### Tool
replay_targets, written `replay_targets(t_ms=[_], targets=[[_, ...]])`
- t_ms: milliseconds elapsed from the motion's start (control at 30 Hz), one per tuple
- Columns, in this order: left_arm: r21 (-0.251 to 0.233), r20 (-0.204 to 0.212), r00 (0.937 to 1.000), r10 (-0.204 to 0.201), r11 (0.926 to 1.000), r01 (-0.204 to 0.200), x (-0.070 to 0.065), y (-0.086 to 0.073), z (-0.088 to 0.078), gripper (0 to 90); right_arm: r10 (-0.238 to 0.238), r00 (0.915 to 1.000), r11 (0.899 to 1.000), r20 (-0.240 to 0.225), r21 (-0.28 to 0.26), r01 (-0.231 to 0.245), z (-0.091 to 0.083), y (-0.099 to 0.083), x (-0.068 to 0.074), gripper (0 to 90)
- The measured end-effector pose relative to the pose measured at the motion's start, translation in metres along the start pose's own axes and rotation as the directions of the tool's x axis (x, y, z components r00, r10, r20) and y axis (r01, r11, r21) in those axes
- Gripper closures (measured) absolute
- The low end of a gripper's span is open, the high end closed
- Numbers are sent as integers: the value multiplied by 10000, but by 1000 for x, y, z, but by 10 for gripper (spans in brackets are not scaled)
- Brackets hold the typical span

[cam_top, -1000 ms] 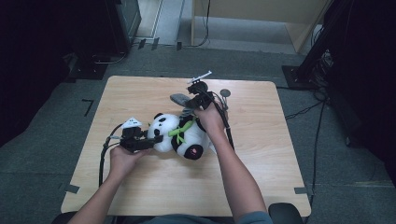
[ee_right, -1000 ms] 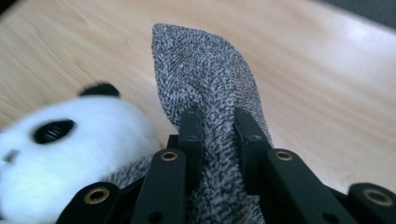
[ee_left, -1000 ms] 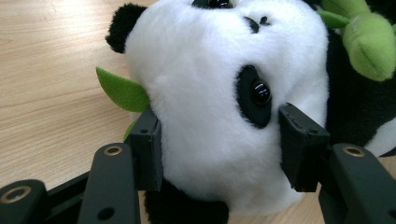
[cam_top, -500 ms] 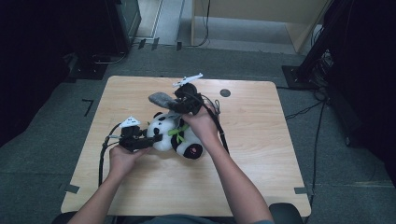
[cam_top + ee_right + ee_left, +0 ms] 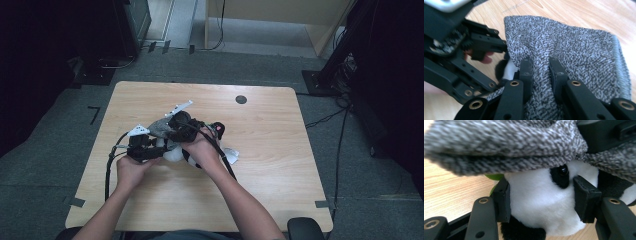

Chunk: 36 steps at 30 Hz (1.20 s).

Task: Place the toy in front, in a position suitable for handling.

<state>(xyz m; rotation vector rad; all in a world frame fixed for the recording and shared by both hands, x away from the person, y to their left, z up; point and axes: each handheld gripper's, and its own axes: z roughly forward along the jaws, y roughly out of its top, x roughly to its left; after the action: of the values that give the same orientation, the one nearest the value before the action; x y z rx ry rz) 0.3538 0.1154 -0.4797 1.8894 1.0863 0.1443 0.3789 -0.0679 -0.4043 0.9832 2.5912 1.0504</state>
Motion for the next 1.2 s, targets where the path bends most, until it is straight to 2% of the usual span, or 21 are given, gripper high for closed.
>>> replay_targets(t_ms=[100,200,300,367,400,467,700,767,867,967,1033,1100,1200], targets=[[-22,-35,10000,27,10000,-27,-1,0,0,418,-239,9996,9997,130,-63,239,-1,-4,-5,774],[15,-27,10000,-4,10000,4,0,1,1,419,0,10000,9999,47,-112,0,-3,-5,-12,775],[43,16,10000,-42,10000,42,1,1,0,420,-8,9978,10000,666,-36,10,-7,-7,-20,774],[50,25,10000,-4,10000,4,1,1,0,420,641,9953,9979,722,72,-648,-10,-10,-34,776],[27,35,10000,-17,10000,17,1,1,1,421,803,9940,9965,747,194,-819,-11,-14,-43,778],[1,49,10000,-50,10000,50,1,1,1,421,900,9924,9954,834,255,-924,-13,-17,-50,778],[-14,58,10000,-60,10000,60,1,1,1,422,474,9882,9984,1454,252,-516,-16,-20,-57,778],[-13,75,10000,-49,10000,49,1,1,1,421,277,9829,9993,1819,190,-317,-19,-20,-59,777],[11,97,9999,-43,10000,43,2,1,1,421,572,9794,9981,1939,102,-603,-24,-20,-69,776],[21,86,10000,-17,10000,17,2,0,1,421,1051,9727,9939,2068,103,-1096,-33,-19,-78,776],[10,71,10000,-2,10000,2,2,0,1,421,1209,9672,9920,2235,92,-1261,-38,-18,-84,776],[-9,69,10000,5,10000,-5,2,0,1,420,1352,9663,9904,2190,-1,-1385,-43,-16,-85,776],[-8,73,10000,32,10000,-32,2,-1,1,419,1335,9700,9910,2031,-271,-1308,-50,-11,-82,776]])
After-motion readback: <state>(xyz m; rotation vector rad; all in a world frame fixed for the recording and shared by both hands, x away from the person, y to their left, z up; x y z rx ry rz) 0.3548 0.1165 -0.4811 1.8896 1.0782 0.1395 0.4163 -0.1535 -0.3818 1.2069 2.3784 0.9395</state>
